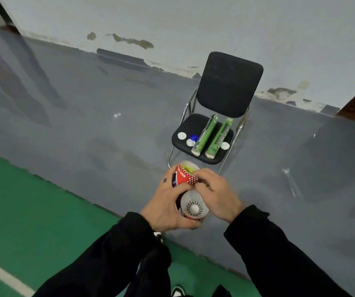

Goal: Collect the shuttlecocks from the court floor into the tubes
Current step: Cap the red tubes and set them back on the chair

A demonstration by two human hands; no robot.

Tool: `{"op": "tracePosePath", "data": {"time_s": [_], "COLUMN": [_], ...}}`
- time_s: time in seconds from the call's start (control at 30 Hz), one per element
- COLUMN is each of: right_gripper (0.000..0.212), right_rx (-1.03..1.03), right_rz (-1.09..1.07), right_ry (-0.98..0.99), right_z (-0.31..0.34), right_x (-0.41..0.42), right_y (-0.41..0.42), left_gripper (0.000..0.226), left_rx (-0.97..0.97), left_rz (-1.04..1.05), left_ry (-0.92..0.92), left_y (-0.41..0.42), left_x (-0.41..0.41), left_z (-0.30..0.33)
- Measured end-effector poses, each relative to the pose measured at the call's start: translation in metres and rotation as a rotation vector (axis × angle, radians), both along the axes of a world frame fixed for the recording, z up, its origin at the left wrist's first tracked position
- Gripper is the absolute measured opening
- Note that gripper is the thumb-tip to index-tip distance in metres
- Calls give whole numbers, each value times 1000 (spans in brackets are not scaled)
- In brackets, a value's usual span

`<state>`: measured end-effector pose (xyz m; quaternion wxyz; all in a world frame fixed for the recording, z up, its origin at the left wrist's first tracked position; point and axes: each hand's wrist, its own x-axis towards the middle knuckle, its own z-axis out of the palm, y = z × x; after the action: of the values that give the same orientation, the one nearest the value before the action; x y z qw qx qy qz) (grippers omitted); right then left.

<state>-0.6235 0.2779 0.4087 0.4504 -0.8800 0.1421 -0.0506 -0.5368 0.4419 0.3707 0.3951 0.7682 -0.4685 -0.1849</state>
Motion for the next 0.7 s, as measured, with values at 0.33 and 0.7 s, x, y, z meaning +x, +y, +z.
{"op": "tracePosePath", "data": {"time_s": [0.33,0.7], "right_gripper": [28,17], "right_rx": [167,85], "right_rz": [-407,-487], "right_ry": [80,379], "right_z": [-80,-193], "right_x": [208,378], "right_y": [-130,-254], "left_gripper": [74,72], "left_rx": [22,109], "left_rz": [218,353], "left_ry": [195,238], "left_y": [-108,-215], "left_x": [235,391], "left_z": [-78,-159]}}
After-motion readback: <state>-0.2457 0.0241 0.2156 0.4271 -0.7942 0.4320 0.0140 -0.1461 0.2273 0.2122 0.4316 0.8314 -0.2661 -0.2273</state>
